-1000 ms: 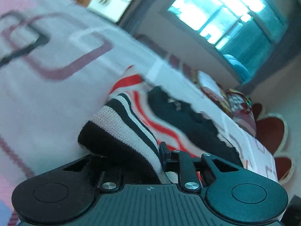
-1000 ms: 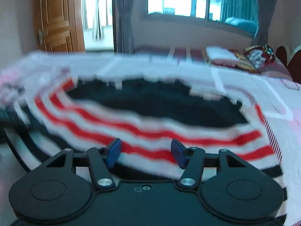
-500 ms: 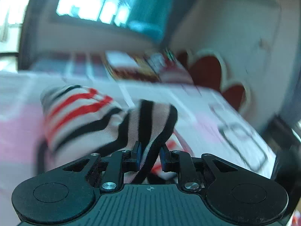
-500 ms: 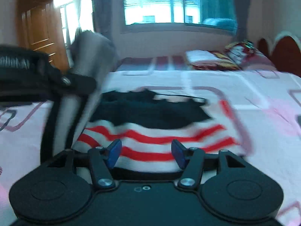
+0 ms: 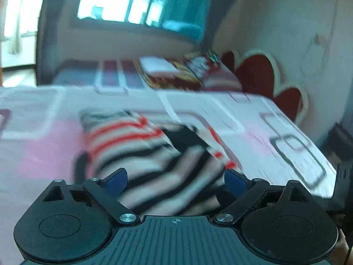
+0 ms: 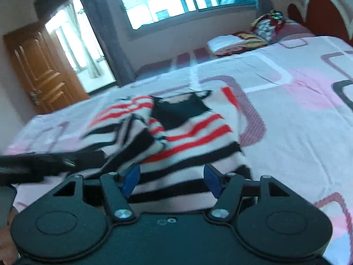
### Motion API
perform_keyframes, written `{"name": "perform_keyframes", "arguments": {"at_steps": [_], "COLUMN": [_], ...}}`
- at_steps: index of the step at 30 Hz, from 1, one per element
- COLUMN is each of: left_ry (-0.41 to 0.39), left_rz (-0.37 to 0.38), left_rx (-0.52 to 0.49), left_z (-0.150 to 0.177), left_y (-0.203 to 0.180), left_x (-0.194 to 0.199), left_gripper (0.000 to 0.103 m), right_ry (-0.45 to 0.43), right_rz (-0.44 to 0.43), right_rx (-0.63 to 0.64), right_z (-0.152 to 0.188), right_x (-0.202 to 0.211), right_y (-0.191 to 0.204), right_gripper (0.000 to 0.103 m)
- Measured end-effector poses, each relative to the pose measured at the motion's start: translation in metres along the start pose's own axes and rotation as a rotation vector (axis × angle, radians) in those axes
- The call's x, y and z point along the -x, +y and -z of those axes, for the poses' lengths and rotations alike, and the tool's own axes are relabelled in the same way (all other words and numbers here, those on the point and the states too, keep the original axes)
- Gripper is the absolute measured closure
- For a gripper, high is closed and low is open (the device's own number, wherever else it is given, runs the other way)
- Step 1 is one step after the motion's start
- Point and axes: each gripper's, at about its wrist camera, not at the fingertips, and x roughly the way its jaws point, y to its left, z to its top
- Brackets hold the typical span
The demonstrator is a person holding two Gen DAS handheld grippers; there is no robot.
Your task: Fold small clothes
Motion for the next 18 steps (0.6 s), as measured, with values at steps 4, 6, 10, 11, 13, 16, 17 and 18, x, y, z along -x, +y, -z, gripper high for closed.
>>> {"name": "perform_keyframes", "arguments": {"at_steps": [4,6,10,11,13,16,17,18], "left_ry": [-0.008,0.022,0.052,0.061,0.071,0.073,0.069,0.065], "left_rz": [-0.172,-0.22,-0.289,-0.297,-0.3,-0.301,-0.299,-0.299], "left_rx": [0.045,0.106,0.139,0.145,0.156,0.153,0.152,0.151], "left_z": [-0.008,-0.007,0.003,0.005,0.008,0.009,0.009,0.008], "left_y": [0.039,0.063,0.088,0.093,0.096,0.093,0.092,0.091], "left_x": [-0.002,-0.012,-0.029,-0.032,-0.038,-0.051,-0.053,-0.054], "left_gripper": [0.009,0.009,0.009,0.009,0.009,0.009,0.009,0.009], "right_ry": [0.019,0.037,0.068,0.07,0.084,0.093,0.08,0.067], "right_rz": [-0.124,-0.149,-0.181,-0.184,-0.194,-0.196,-0.18,-0.171], "right_rx": [-0.035,-0.059,-0.183,-0.202,-0.204,-0.195,-0.177,-0.155], "right_z": [-0.008,-0.013,-0.026,-0.028,-0.036,-0.039,-0.04,-0.04], "right_x": [-0.006,-0.022,-0.06,-0.068,-0.089,-0.109,-0.11,-0.11], "right_y": [0.013,0.015,0.012,0.01,0.014,0.022,0.025,0.029], "right_gripper": [0.02,0.019,0.019,0.02,0.024,0.064,0.068,0.075]}}
